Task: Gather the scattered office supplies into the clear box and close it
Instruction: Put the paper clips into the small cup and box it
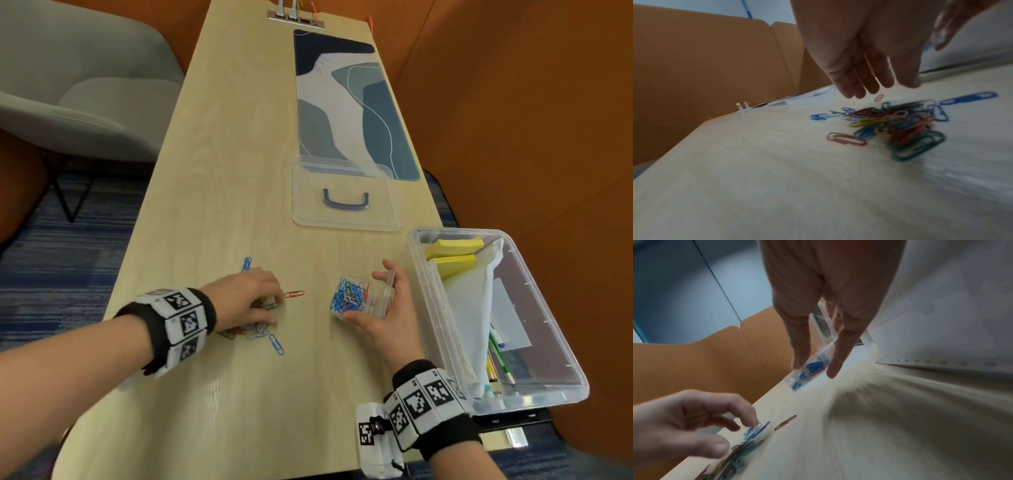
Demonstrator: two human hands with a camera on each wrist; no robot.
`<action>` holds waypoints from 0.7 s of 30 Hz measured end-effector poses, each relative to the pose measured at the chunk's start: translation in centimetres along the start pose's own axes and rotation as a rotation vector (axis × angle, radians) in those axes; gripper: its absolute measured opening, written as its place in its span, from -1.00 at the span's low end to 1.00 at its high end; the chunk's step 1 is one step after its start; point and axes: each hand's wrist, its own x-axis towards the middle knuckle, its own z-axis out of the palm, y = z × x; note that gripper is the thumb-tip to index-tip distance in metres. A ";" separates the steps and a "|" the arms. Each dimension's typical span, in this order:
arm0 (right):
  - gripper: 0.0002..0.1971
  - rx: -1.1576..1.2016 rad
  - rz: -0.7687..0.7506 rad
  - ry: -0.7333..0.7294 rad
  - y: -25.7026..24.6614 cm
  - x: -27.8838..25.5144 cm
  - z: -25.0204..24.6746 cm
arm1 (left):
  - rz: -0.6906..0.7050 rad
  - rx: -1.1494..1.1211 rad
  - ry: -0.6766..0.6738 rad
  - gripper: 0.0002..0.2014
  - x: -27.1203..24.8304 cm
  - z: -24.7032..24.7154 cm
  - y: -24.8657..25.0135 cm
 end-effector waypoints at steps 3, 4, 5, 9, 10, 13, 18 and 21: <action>-0.03 -0.009 -0.001 -0.020 0.1 0.0 0.6 | -0.148 -0.122 0.105 0.23 -0.9 -1.1 -2.1; -0.02 -0.012 -0.002 -0.031 0.1 0.1 0.8 | -0.206 -0.145 0.088 0.40 -0.9 -1.1 -2.7; -0.02 -0.015 0.001 -0.042 0.1 0.1 1.0 | -0.233 -0.143 0.047 0.49 -1.0 -1.0 -3.0; -0.02 -0.017 0.016 -0.067 0.1 0.6 1.7 | -0.170 0.001 -0.086 0.50 -0.8 1.2 -2.0; -0.02 -0.028 0.010 -0.068 0.1 0.7 1.9 | -0.149 0.033 -0.096 0.49 -0.7 1.7 -1.7; -0.02 -0.055 -0.008 -0.077 0.1 0.8 2.3 | -0.092 0.046 -0.046 0.11 -0.7 2.3 -1.2; -0.03 -0.034 -0.010 -0.117 0.0 0.7 2.4 | -0.044 -0.088 0.043 -0.54 -1.5 1.7 -1.3; -0.04 -0.026 -0.004 -0.144 -0.1 0.5 2.4 | -0.072 -0.182 0.021 -0.67 -1.7 1.7 -1.1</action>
